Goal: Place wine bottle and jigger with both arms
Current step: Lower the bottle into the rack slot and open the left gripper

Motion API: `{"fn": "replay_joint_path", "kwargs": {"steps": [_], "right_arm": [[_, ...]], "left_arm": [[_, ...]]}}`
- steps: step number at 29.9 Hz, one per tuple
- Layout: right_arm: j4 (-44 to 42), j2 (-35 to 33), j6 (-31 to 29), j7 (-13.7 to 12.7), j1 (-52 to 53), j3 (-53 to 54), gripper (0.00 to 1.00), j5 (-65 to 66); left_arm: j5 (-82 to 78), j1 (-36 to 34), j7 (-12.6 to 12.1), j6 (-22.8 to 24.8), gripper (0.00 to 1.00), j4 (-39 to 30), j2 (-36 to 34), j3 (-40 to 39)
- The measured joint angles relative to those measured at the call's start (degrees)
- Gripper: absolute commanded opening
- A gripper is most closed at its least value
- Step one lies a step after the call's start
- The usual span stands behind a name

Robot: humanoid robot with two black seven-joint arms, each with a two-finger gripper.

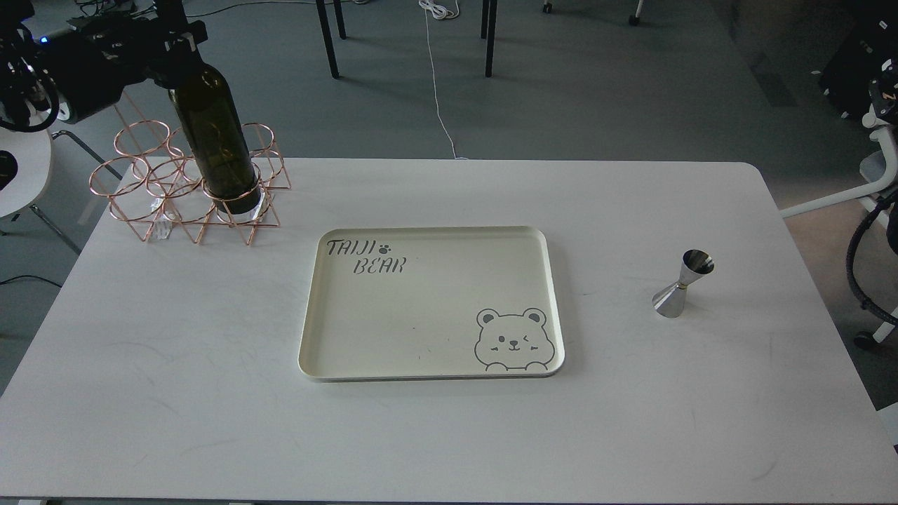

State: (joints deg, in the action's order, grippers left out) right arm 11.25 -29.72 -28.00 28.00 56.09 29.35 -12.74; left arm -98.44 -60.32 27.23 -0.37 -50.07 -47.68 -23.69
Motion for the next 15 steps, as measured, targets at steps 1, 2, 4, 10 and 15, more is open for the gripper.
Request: {"fn": "replay_joint_path", "kwargs": {"steps": [1,2,4,10,15], "right_arm": [[0.0,0.0,0.0,0.0,-0.01,0.0,0.98,0.0],[0.01,0.0,0.0,0.0,-0.03,-0.03,0.98,0.0],[0.0,-0.01,0.0,0.0,-0.09,-0.07,0.98,0.0],[0.0,-0.01,0.0,0.0,-0.45,-0.09,0.98,0.0],[0.0,-0.01,0.0,0.0,-0.53,-0.09,0.98,-0.03]], "left_arm": [[0.05,0.0,0.0,-0.15,0.13,0.19,0.12,0.35],[0.11,0.0,0.01,-0.26,0.13,0.3,0.22,0.73],[0.21,0.0,0.01,-0.42,0.14,0.41,0.33,1.25],[0.25,0.0,-0.12,-0.66,0.17,0.52,1.04,1.54],[0.25,0.86,-0.17,-1.62,0.21,0.53,1.54,1.55]]}}
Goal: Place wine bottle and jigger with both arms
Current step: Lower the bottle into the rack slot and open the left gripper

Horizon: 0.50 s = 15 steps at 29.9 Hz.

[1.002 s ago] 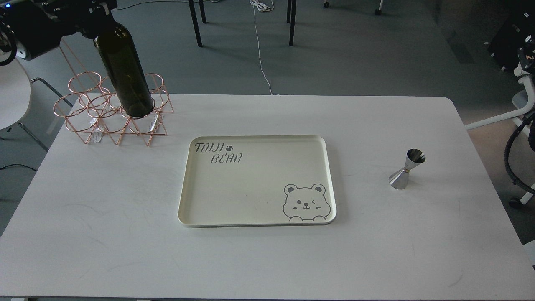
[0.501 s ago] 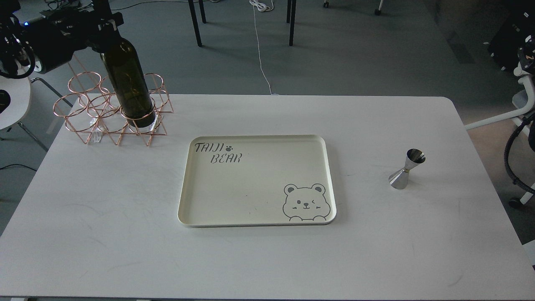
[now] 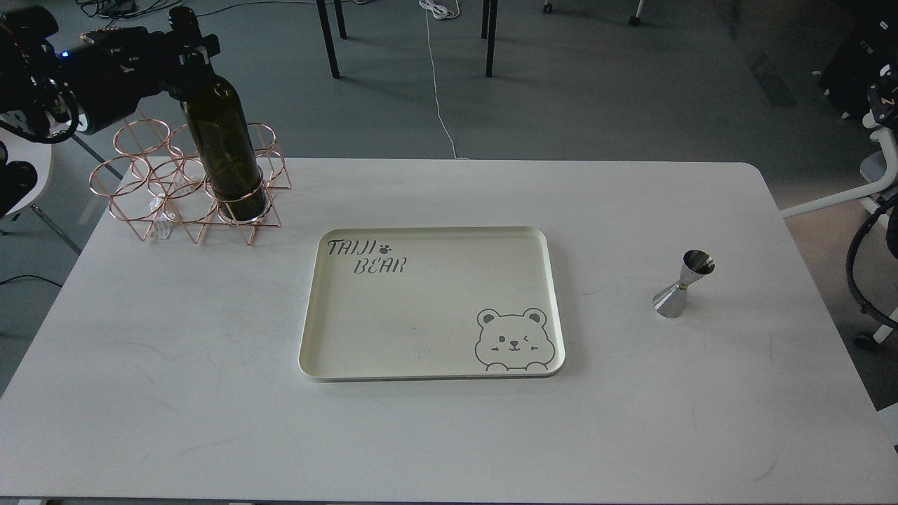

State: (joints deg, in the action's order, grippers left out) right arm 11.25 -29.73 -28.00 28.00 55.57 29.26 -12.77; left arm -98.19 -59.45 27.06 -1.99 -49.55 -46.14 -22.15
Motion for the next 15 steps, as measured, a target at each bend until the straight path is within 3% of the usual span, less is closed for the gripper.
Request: {"fn": "replay_joint_path", "kwargs": {"steps": [4,8,11,13,15], "right_arm": [[0.0,0.0,0.0,0.0,-0.04,0.0,0.98,0.0],[0.0,0.0,0.0,0.0,-0.04,0.0,0.98,0.0],[-0.01,0.0,0.0,0.0,-0.04,0.0,0.98,0.0],[0.0,0.0,0.0,0.0,-0.06,0.0,0.98,0.0],[0.0,0.0,0.0,0.0,-0.1,0.0,0.98,0.01]], "left_arm": [[0.0,0.49,0.0,-0.18,0.28,0.0,0.07,0.0],[0.02,0.55,-0.01,-0.65,0.46,-0.01,0.11,0.0],[0.11,0.61,0.0,-1.37,0.5,-0.07,0.18,0.0],[0.11,0.62,0.01,-1.55,0.6,-0.05,0.17,0.0],[0.12,0.64,0.0,-1.59,0.64,-0.03,0.17,0.0]]}}
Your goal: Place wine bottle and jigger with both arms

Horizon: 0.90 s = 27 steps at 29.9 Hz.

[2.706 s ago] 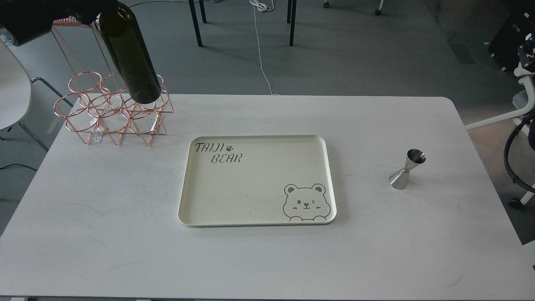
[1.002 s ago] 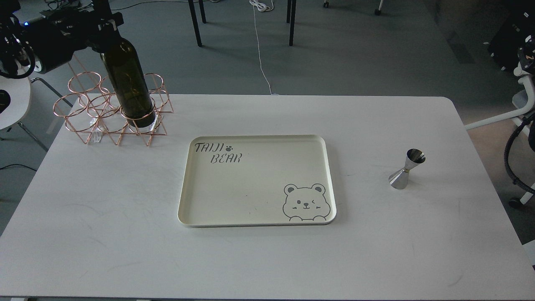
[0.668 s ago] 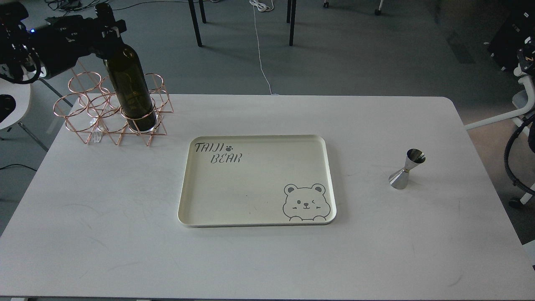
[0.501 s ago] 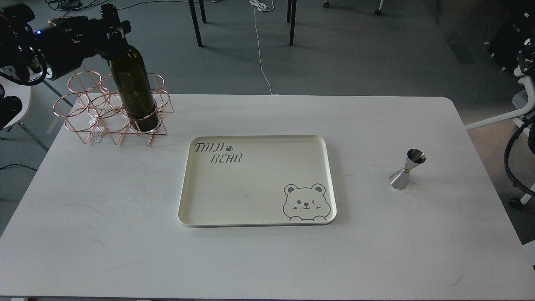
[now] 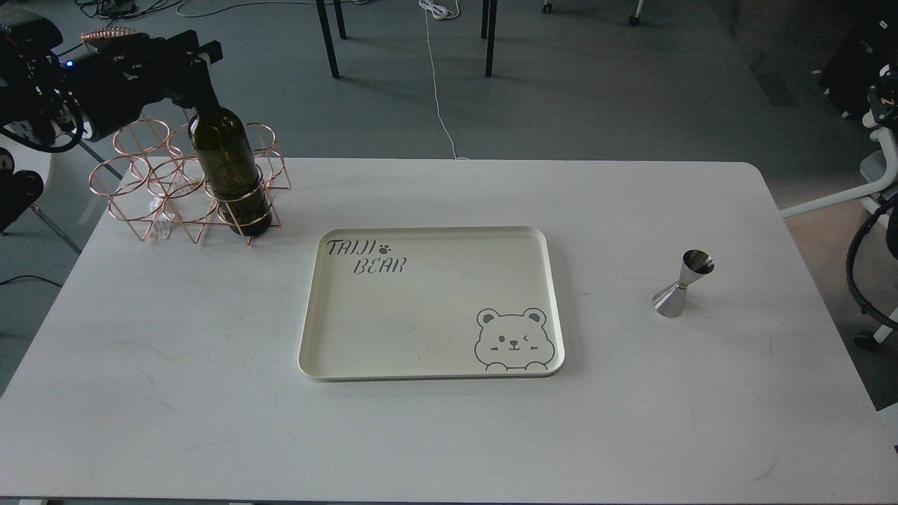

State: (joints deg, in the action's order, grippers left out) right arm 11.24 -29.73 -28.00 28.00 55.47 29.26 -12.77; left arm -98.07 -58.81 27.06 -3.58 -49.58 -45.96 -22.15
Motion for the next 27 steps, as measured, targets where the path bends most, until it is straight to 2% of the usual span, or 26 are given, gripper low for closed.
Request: {"fn": "replay_joint_path", "kwargs": {"steps": [2,4,9,21,27], "right_arm": [[0.01,0.0,0.0,0.0,-0.01,0.01,0.98,0.01],[0.0,0.01,0.0,0.0,-0.01,0.04,0.98,0.02],[0.0,0.04,0.0,0.0,0.04,0.09,0.98,0.03],[-0.08,-0.11,0.13,0.0,-0.45,0.43,0.99,0.01],[-0.67,-0.99,0.7,0.0,-0.55,0.92,0.99,-0.23]], "left_arm": [[0.0,0.01,-0.02,-0.01,0.68,0.0,0.0,0.0],[0.52,0.01,-0.06,-0.03,0.82,0.01,-0.01,0.0],[9.45,-0.31,-0.35,-0.08,0.96,0.01,-0.18,-0.77],[49.98,-0.97,-0.14,0.58,0.98,0.86,-3.72,-0.84],[67.07,-0.61,-0.17,1.36,0.98,4.28,-4.53,-0.95]]}}
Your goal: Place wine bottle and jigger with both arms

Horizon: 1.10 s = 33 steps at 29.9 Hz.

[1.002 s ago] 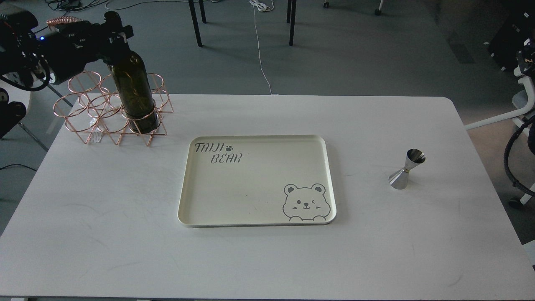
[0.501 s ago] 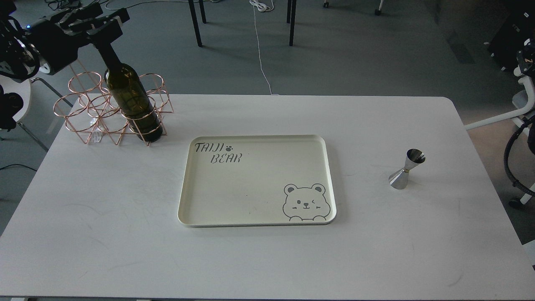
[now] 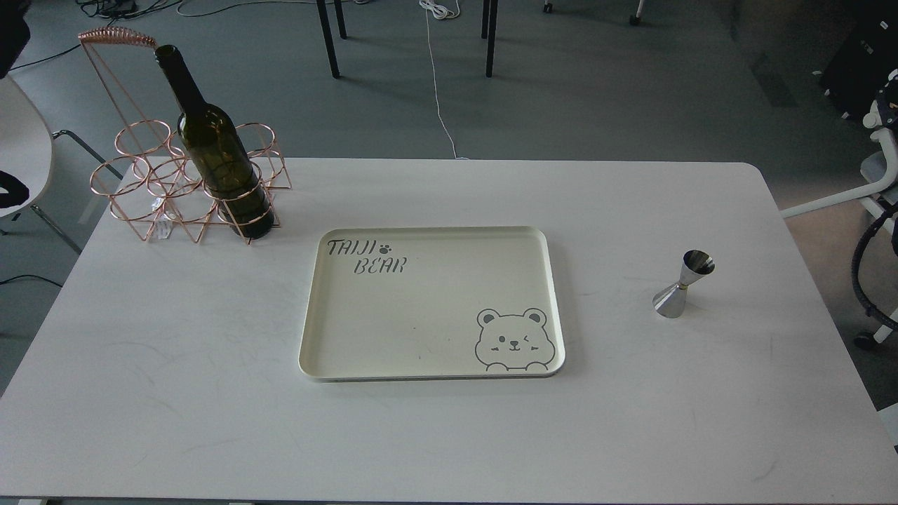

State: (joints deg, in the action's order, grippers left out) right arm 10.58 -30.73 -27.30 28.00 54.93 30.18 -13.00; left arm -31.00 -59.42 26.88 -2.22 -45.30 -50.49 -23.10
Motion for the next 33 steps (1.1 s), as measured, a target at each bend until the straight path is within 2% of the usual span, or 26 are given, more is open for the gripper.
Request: {"fn": "replay_joint_path", "kwargs": {"steps": [2,8,17,19,24,27,33], "right_arm": [[-0.01,-0.01,-0.1,0.0,0.0,0.05,0.99,0.0],[0.07,0.69,-0.5,0.0,-1.25,1.31,0.99,-0.08],[0.58,2.81,-0.71,-0.02,-4.87,4.17,0.99,-1.56],[0.58,3.59,-0.71,-0.79,-6.1,5.22,0.99,-3.68],[0.59,5.87,-0.71,-4.53,-8.84,7.29,0.99,-7.28],[0.59,6.25,-0.71,-6.38,-9.84,8.13,0.99,-7.68],[0.59,7.7,-0.71,-7.7,-10.32,8.97,0.99,-7.74]], "left_arm": [[6.09,0.48,0.03,1.75,0.98,1.3,0.0,0.12],[24.53,3.02,0.23,11.79,0.98,7.17,1.1,0.24],[46.57,9.11,0.18,25.77,0.98,16.83,6.93,-0.31],[49.45,10.62,0.04,28.07,0.98,17.77,8.16,-0.73],[51.4,14.74,-0.11,30.09,0.98,18.2,10.6,-3.53],[51.51,17.96,-0.21,30.2,0.98,18.22,12.15,-8.08],[51.47,22.34,-0.32,30.22,0.98,18.14,14.56,-14.6]]}}
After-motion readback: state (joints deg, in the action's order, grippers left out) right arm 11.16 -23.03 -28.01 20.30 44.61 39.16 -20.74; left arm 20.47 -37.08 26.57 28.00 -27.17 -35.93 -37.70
